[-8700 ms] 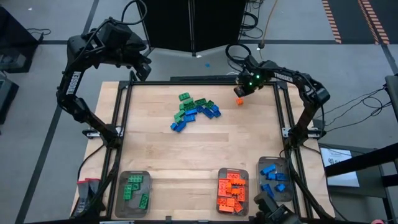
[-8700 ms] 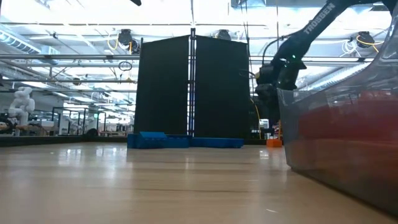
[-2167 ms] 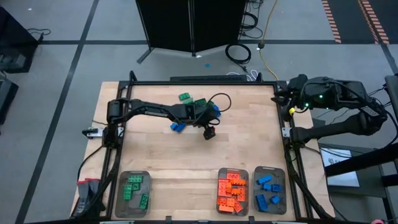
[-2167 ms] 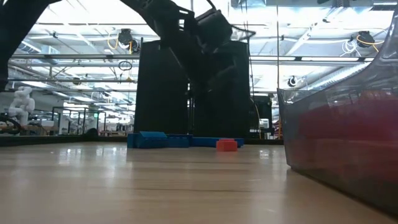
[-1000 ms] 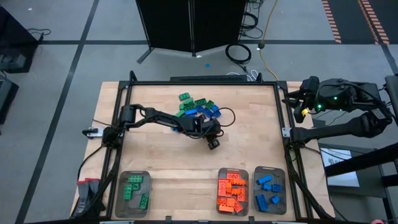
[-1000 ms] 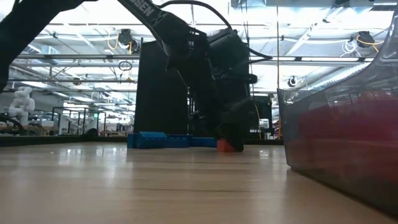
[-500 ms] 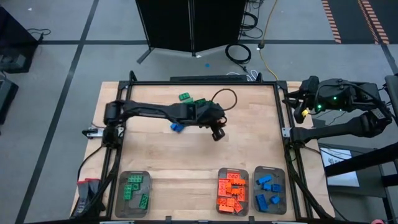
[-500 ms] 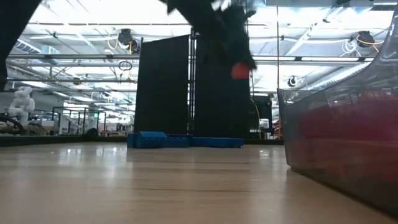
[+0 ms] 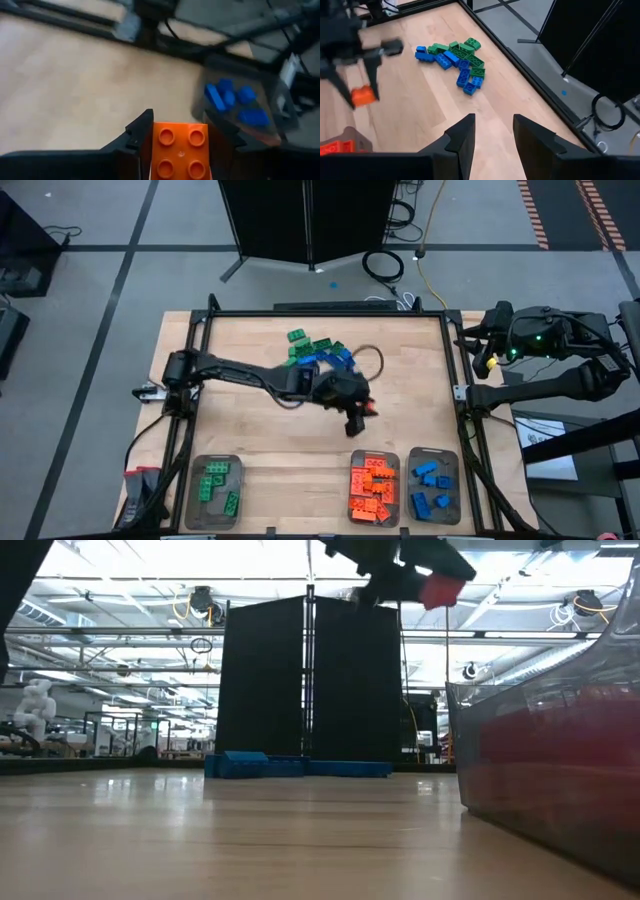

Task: Sort blocks
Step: Put the orange game piece into the center black bin

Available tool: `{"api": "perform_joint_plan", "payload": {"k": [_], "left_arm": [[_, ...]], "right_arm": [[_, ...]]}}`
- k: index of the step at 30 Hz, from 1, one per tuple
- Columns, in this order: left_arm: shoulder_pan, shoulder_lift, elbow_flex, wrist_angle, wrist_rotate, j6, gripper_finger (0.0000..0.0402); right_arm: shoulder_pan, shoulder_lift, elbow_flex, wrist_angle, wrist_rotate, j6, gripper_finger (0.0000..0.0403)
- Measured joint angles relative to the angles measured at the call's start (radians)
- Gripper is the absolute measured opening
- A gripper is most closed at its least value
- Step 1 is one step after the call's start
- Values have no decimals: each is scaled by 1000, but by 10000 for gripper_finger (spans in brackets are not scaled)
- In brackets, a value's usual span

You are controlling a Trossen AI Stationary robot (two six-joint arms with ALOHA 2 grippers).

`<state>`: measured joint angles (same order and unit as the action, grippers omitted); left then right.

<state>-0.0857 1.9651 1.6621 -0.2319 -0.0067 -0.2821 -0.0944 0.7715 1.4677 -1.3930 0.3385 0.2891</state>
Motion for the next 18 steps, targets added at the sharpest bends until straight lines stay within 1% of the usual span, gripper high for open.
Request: {"api": "perform_joint_plan", "payload": {"k": [6, 8, 12, 18], "left_arm": [[-61, -4, 1, 9, 8, 49, 123], [-90, -2, 0, -4, 29, 81, 123], [-152, 23, -1, 28, 49, 107, 123], [-229, 97, 1, 187, 86, 93, 123]], "right_arm": [[0, 0, 0, -2, -5, 43, 130], [0, 1, 0, -1, -5, 54, 130], [0, 3, 0, 11, -5, 99, 130], [0, 4, 0, 12, -5, 147, 130]]}}
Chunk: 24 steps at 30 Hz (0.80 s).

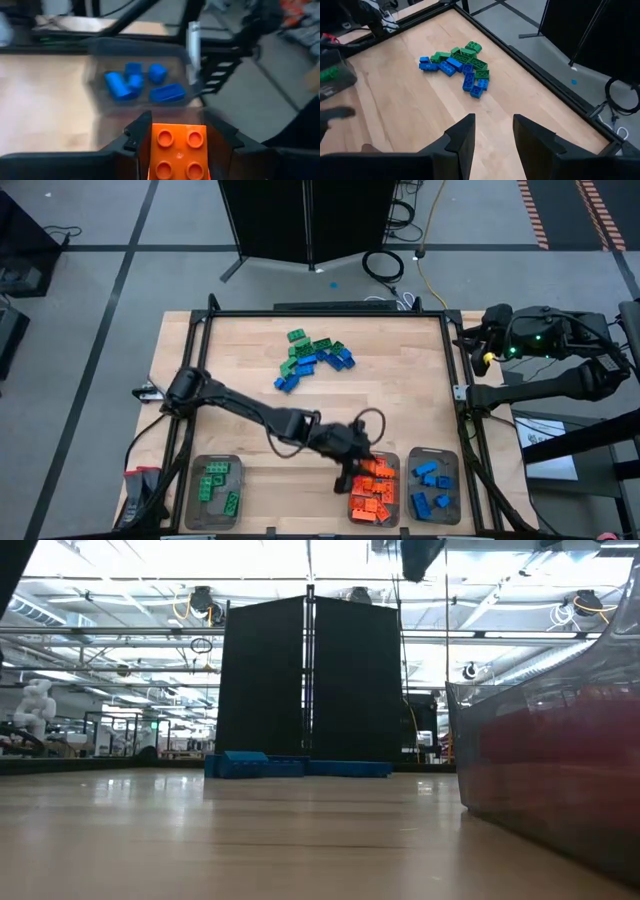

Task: Sort blocks
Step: Put the orange game piece into the center black bin, then put the blue game piece into the right black bin

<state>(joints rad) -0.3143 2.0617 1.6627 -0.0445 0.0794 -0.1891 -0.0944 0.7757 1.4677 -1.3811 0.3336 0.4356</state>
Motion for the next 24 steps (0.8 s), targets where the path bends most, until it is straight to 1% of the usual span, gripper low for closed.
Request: {"api": "perform_joint_plan", "payload": {"k": [4, 7, 10, 12, 13, 17, 19, 21, 24], "left_arm": [[-28, 22, 1, 64, 23, -15, 123], [-34, 47, 1, 79, 44, -26, 123], [-34, 81, -1, 86, 43, -42, 123], [-34, 102, 0, 89, 22, -45, 127], [-34, 111, 0, 93, -3, -56, 140], [-32, 158, 0, 85, -113, -124, 234], [-30, 171, 0, 85, -155, -153, 273], [-27, 172, 0, 89, -188, -177, 301], [-23, 169, 11, 75, -209, -224, 322]], "right_arm": [[0, 1, 0, 0, 0, 24, 130], [0, 7, 0, 0, 0, 25, 130], [0, 14, 0, 1, 0, 25, 130], [0, 17, 0, 1, 0, 38, 130], [0, 20, -2, 2, -1, 50, 130], [0, 21, -28, 3, -50, 75, 129], [1, 20, -53, 3, -80, 82, 129], [1, 19, -83, 2, -106, 88, 129], [1, 18, -140, 12, -129, 102, 129]]}}
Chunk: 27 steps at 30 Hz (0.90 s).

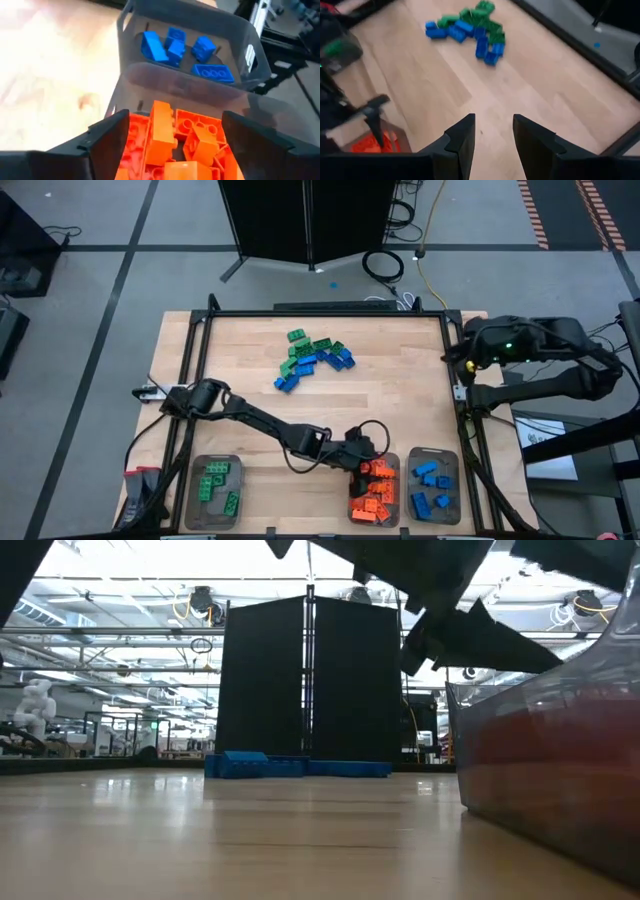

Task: Sort blocks
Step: Put the blue game piece into the right black bin

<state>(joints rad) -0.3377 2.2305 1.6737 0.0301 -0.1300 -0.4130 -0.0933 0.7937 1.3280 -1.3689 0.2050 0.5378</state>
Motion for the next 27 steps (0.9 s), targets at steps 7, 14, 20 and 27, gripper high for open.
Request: {"api": "perform_joint_plan", "payload": {"k": [7, 14, 20, 27], "left_arm": [[8, -143, 164, -212, -185, 75, 318], [122, -300, 252, -712, -521, 155, 305], [298, -312, 229, -1016, -428, 168, 283], [450, -264, 176, -1132, -332, 134, 277]], "right_arm": [[0, 0, -130, 72, -27, -9, 129], [0, 0, -219, 219, -25, -49, 129], [0, 3, -257, 304, -24, -116, 129], [0, 2, -263, 296, -23, -171, 129]]}}
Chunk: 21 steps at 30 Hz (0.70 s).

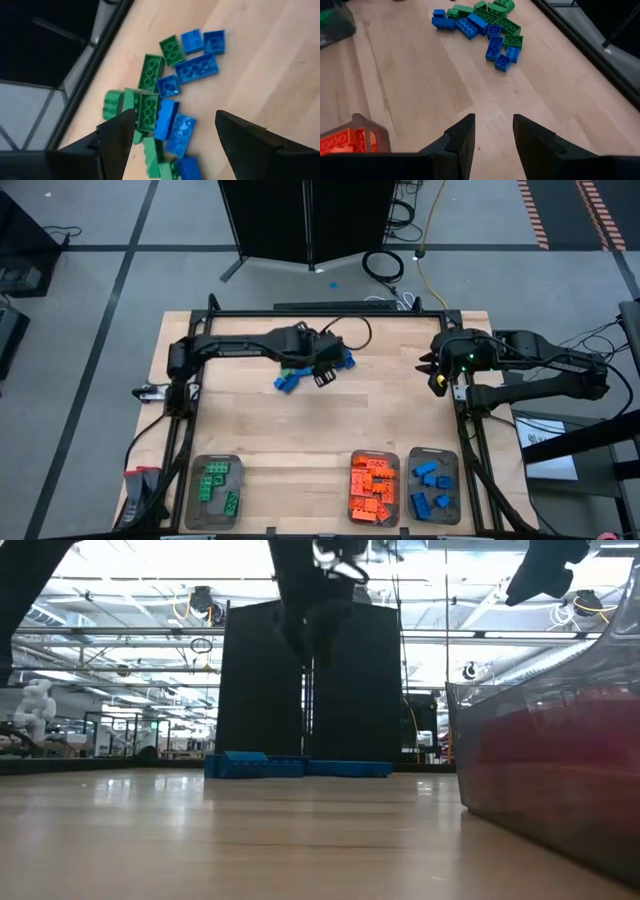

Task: Sort blocks
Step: Put the blue game piece into the right black bin

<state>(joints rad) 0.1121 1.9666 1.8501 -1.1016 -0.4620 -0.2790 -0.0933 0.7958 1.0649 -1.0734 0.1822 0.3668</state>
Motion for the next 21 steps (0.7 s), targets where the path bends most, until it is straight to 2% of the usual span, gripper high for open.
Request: {"api": "perform_joint_plan", "payload": {"k": [5, 12, 21], "left_arm": [[88, -4, -129, 161, 135, 23, 276], [188, -3, -251, 263, 178, 63, 276], [233, 55, -299, 288, 231, 174, 276]], "right_arm": [[0, -1, 0, 0, 2, -66, 130], [0, -1, 0, 1, 3, -156, 130], [-1, -1, 0, 2, 5, -179, 130]]}}
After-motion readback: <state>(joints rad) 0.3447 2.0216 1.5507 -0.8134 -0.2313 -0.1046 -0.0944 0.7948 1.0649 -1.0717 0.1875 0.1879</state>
